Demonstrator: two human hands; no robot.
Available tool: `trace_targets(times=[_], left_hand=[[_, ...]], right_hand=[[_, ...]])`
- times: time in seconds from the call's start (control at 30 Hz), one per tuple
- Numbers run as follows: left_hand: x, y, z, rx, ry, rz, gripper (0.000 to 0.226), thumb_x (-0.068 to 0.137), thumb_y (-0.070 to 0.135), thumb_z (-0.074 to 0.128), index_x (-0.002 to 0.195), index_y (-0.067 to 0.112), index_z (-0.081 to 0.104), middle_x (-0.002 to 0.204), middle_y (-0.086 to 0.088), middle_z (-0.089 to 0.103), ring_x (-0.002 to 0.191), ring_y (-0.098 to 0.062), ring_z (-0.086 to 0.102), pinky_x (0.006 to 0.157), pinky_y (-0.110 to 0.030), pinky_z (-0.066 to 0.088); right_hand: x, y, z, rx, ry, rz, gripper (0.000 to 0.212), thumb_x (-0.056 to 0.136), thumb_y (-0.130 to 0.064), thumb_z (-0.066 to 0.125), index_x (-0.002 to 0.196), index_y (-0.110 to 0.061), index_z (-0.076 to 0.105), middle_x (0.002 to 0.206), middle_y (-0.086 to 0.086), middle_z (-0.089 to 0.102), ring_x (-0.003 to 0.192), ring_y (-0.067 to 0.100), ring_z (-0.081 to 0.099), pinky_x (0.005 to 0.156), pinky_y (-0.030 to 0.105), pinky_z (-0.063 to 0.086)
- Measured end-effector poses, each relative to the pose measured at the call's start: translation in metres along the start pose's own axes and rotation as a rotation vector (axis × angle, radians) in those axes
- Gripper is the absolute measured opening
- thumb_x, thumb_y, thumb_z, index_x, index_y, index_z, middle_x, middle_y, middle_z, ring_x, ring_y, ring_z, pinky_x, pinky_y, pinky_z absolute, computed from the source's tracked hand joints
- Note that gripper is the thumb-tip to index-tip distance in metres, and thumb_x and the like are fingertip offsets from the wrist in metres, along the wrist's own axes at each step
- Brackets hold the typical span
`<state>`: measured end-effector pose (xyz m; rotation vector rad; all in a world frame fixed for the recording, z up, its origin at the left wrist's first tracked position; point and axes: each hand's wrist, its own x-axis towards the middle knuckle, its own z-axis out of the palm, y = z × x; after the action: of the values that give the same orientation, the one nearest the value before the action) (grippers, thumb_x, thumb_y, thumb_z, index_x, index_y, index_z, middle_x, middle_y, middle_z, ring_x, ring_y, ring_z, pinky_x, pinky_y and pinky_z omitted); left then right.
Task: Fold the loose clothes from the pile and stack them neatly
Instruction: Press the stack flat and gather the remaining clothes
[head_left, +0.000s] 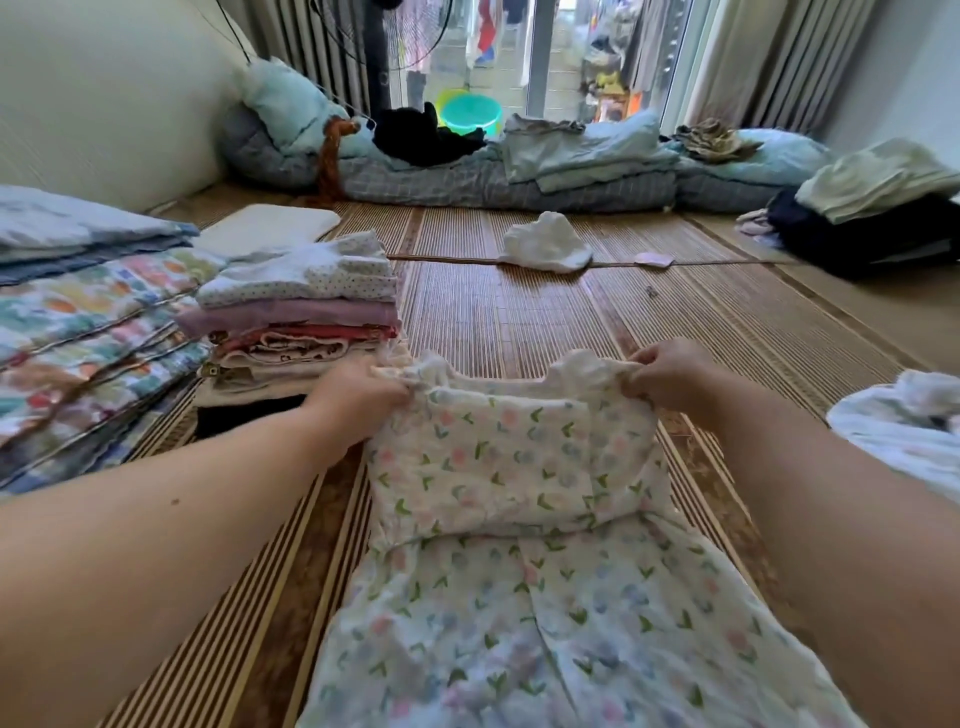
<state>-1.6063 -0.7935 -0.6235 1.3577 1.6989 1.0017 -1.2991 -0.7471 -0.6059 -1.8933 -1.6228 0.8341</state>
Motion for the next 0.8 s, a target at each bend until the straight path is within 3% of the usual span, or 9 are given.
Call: trace_targets(times=[0.07,0.17,0.3,0.37,0.47,0.57,0.63,0.73,0.8], left_hand=[[-0.011,0.007,-0.009,-0.051,0.020,0.080,0.012,0.082,0.008,0.069,0.081,0.017,0.063,0.077,0.000,0.066,0.069,-0.014,0.062,0.051,-0.018,0.047],[-0.040,0.007,-0.022,-0.171,-0.089,0.201,0.022,0.079,0.004,0.074,0.070,0.012,0.055,0.064,0.002,0.063,0.061,-0.011,0.059,0.057,-0.022,0.048],[-0.090,-0.016,-0.034,-0.040,-0.218,0.356,0.029,0.076,0.000,0.076,0.061,0.016,0.057,0.063,-0.004,0.058,0.062,-0.017,0.052,0.062,-0.033,0.042],[-0.115,-0.034,-0.036,0.112,-0.312,0.394,0.030,0.074,0.005,0.079,0.060,0.025,0.060,0.073,0.001,0.069,0.070,-0.012,0.064,0.068,-0.029,0.049],[-0.150,-0.062,-0.032,0.467,-0.394,0.471,0.033,0.071,0.011,0.080,0.064,0.035,0.058,0.086,0.025,0.070,0.086,0.009,0.064,0.073,-0.009,0.046],[-0.171,-0.078,-0.029,0.637,-0.482,0.544,0.034,0.072,0.013,0.073,0.068,0.040,0.053,0.095,0.029,0.063,0.099,0.017,0.055,0.082,-0.011,0.048],[-0.177,-0.079,-0.032,0.705,-0.516,0.564,0.027,0.075,0.020,0.062,0.077,0.046,0.054,0.104,0.028,0.060,0.104,0.014,0.052,0.090,-0.019,0.048],[-0.175,-0.081,-0.039,0.856,-0.510,0.584,0.042,0.082,0.029,0.055,0.117,0.051,0.055,0.122,0.032,0.052,0.114,0.012,0.044,0.103,-0.018,0.037],[-0.172,-0.082,-0.042,0.956,-0.553,0.599,0.046,0.088,0.031,0.054,0.130,0.050,0.050,0.134,0.032,0.046,0.125,0.008,0.036,0.109,-0.020,0.029]], right_hand=[[-0.019,0.005,-0.012,0.120,0.028,-0.084,0.013,0.081,-0.004,0.064,0.078,-0.014,0.073,0.074,0.002,0.069,0.072,0.016,0.063,0.061,0.025,0.049],[-0.060,0.019,-0.028,0.273,0.039,-0.176,0.023,0.080,0.002,0.065,0.067,-0.017,0.072,0.060,-0.006,0.068,0.060,0.008,0.063,0.050,0.017,0.048],[-0.120,0.045,-0.040,0.313,0.012,-0.187,0.030,0.079,0.015,0.061,0.065,-0.010,0.069,0.050,-0.006,0.063,0.044,-0.002,0.056,0.042,0.010,0.043],[-0.143,0.062,-0.038,0.249,0.016,-0.166,0.029,0.079,0.017,0.060,0.066,-0.008,0.067,0.056,-0.005,0.066,0.049,0.000,0.057,0.043,0.008,0.042],[-0.169,0.086,-0.031,0.114,0.009,-0.054,0.036,0.078,0.021,0.053,0.065,-0.009,0.069,0.075,0.005,0.068,0.064,0.010,0.059,0.052,0.007,0.046],[-0.183,0.099,-0.024,-0.320,-0.095,0.083,0.037,0.086,0.004,0.051,0.081,-0.024,0.074,0.070,-0.003,0.063,0.056,0.008,0.052,0.045,0.015,0.039],[-0.192,0.097,-0.017,-0.509,-0.067,0.113,0.038,0.087,-0.003,0.048,0.093,-0.031,0.073,0.089,-0.005,0.065,0.070,0.012,0.058,0.056,0.021,0.044],[-0.211,0.075,0.004,-0.422,0.164,-0.055,0.027,0.089,-0.020,0.052,0.108,-0.030,0.069,0.118,-0.002,0.064,0.100,0.018,0.059,0.080,0.033,0.049],[-0.222,0.059,0.027,-0.417,0.056,-0.171,0.032,0.095,-0.039,0.045,0.121,-0.030,0.061,0.123,-0.005,0.061,0.106,0.016,0.058,0.086,0.037,0.049]])
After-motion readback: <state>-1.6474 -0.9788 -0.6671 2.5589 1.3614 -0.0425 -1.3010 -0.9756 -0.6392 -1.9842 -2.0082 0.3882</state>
